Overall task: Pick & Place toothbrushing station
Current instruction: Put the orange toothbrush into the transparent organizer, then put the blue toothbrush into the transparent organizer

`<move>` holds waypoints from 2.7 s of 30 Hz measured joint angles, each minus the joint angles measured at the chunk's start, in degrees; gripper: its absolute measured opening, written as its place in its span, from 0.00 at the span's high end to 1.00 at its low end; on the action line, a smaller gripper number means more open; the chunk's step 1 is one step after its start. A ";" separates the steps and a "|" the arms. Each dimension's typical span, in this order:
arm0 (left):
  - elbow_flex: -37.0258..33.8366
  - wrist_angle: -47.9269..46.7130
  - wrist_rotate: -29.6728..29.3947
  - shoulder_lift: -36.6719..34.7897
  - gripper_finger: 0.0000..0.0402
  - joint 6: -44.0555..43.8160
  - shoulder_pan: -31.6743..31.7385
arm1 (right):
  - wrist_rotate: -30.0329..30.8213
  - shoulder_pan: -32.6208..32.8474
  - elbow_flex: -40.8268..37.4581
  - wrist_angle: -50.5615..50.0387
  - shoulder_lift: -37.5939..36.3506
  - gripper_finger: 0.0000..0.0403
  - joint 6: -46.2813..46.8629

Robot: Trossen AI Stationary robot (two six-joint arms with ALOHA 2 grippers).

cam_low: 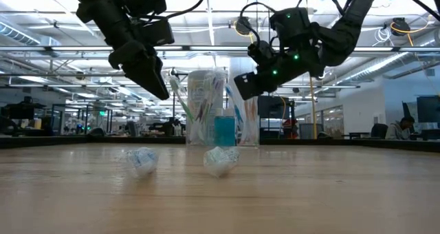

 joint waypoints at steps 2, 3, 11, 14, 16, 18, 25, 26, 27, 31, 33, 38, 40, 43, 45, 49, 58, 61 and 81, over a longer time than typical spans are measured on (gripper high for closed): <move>0.00 0.36 0.00 0.00 0.58 -0.20 0.00 | -0.03 0.02 -0.10 -0.49 0.11 0.91 -0.44; 0.00 0.77 0.01 -0.01 0.58 -0.45 -0.01 | -0.06 0.02 -0.10 -0.70 0.11 0.90 -0.40; 0.00 5.35 0.02 0.00 0.58 -1.08 -0.04 | -0.14 -0.08 -0.10 -5.17 0.11 0.76 5.68; 0.00 5.61 0.07 0.00 0.58 -4.27 -0.07 | -0.16 0.16 -0.10 -5.76 0.11 0.69 5.80; 0.00 5.56 0.07 0.00 0.58 -6.66 -0.27 | -0.16 0.63 -0.10 -5.82 0.11 0.65 5.80; 0.00 5.11 0.07 0.11 0.58 -8.30 -0.84 | -0.17 1.18 -0.10 -5.84 0.11 0.62 5.78; -0.02 6.27 9.83 2.87 0.58 -2.57 -4.08 | -0.16 4.46 -0.10 -6.42 0.11 0.54 3.37; -0.02 6.96 10.58 3.53 0.58 -2.42 -4.56 | -0.16 5.23 -0.10 -6.64 0.11 0.53 3.39; -0.02 7.96 11.15 4.32 0.58 -2.55 -5.03 | -0.16 6.02 -0.10 -6.70 0.11 0.53 3.35; -0.02 11.75 14.55 8.22 0.58 -2.09 -7.15 | 0.32 9.14 -0.09 -5.81 0.11 0.53 2.62; -0.02 12.96 16.36 10.28 0.58 1.55 -8.58 | 3.78 10.39 -0.09 -5.58 -0.08 0.53 1.78; -0.05 18.38 18.00 15.50 0.58 11.36 -12.35 | 15.50 12.41 -0.05 -6.65 -2.68 0.54 -3.87; -0.04 21.44 18.27 17.51 0.58 13.37 -13.73 | 17.72 12.81 -0.05 -7.47 -3.63 0.53 -4.26; -0.04 22.90 22.12 19.85 0.58 14.78 -15.33 | 17.65 12.98 0.01 -7.60 -4.82 0.54 -2.98; -0.02 23.30 24.57 21.13 0.58 14.68 -16.28 | 17.59 13.15 -0.07 -8.39 -4.94 0.54 -1.69; -0.02 22.79 27.35 23.30 0.58 13.42 -18.15 | 17.47 13.54 -0.07 -9.46 -5.11 0.54 1.37; 0.17 23.13 26.46 27.73 0.61 15.53 -19.76 | 17.37 14.40 -0.07 -16.96 -5.03 0.55 7.48; 0.17 22.83 26.51 27.09 0.70 15.08 -18.92 | 17.39 14.40 -0.07 -16.97 -5.03 0.55 7.28; -0.09 24.04 17.32 2.00 0.97 21.49 -1.87 | 17.53 16.46 -4.36 -32.39 -17.09 0.57 17.93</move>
